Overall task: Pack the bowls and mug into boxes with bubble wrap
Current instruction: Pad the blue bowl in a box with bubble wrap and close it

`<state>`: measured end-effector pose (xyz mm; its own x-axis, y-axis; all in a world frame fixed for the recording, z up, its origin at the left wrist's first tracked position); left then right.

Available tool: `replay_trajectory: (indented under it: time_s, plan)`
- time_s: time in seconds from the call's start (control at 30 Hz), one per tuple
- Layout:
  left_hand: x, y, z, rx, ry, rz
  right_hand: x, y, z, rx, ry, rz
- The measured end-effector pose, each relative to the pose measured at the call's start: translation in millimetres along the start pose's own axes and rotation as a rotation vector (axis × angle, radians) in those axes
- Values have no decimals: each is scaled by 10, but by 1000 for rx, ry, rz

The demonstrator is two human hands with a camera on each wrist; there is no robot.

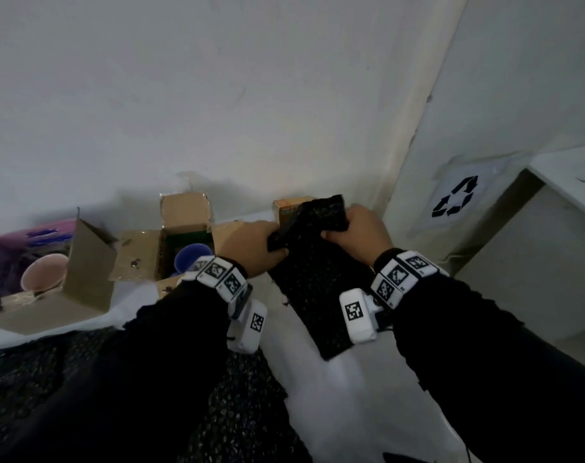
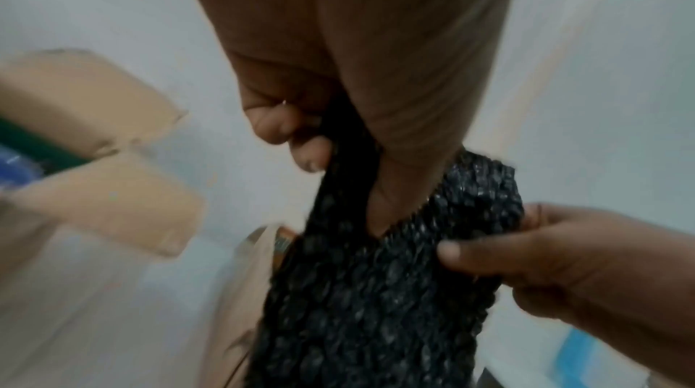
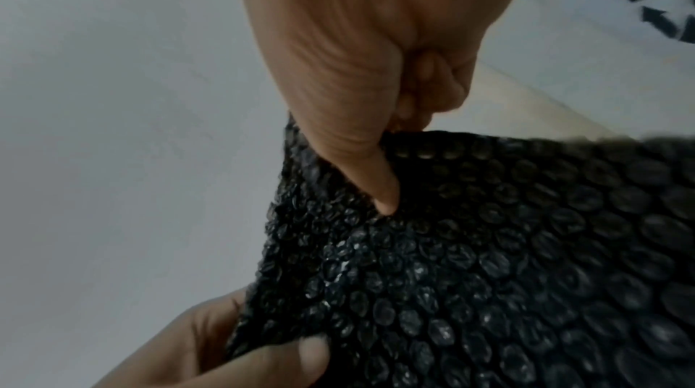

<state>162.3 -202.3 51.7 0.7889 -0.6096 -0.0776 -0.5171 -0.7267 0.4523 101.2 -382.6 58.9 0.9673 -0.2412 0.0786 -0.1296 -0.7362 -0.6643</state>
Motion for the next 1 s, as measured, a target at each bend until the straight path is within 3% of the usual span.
replay_trajectory:
  time_s: [0.1,0.23,0.37,0.47,0.57,0.63,0.73,0.87,1.0]
  plan:
    - [93,133,-469,-62,51,-13,186,-221,-331,-48,92,-8]
    - [193,311,-1097,-60,351,14,380,-395,-595,315,213,-51]
    - [126,490,-1386,-168,671,163,408,-613,-844,440,407,-271]
    - [74,567,-1331,-186,744,271,354,-684,-877,538,442,-420]
    - [5,560,-1112,-174,740,343,304,-589,-810,442,470,-526]
    - [-14,475,-860,-135,700,333,289,-415,-637,387,418,-508]
    - [49,225,-299,-35,539,254,249,-33,-230,107,323,-449]
    - [181,-109,403,114,199,73,149,321,224,-376,209,-438]
    - [222,-96,631,434,131,71,158,442,504,-530,49,-453]
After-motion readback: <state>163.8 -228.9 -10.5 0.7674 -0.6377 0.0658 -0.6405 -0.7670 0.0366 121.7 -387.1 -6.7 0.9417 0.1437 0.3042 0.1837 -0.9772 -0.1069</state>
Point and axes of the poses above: each hand's wrist, its own x-axis towards the middle knuckle, its own z-axis out of the palm, y = z × x, the point moved 7 cm from there along x, towards the middle knuckle, and after that the axes turned 5 degrees about -z, right-handed, at the moved point
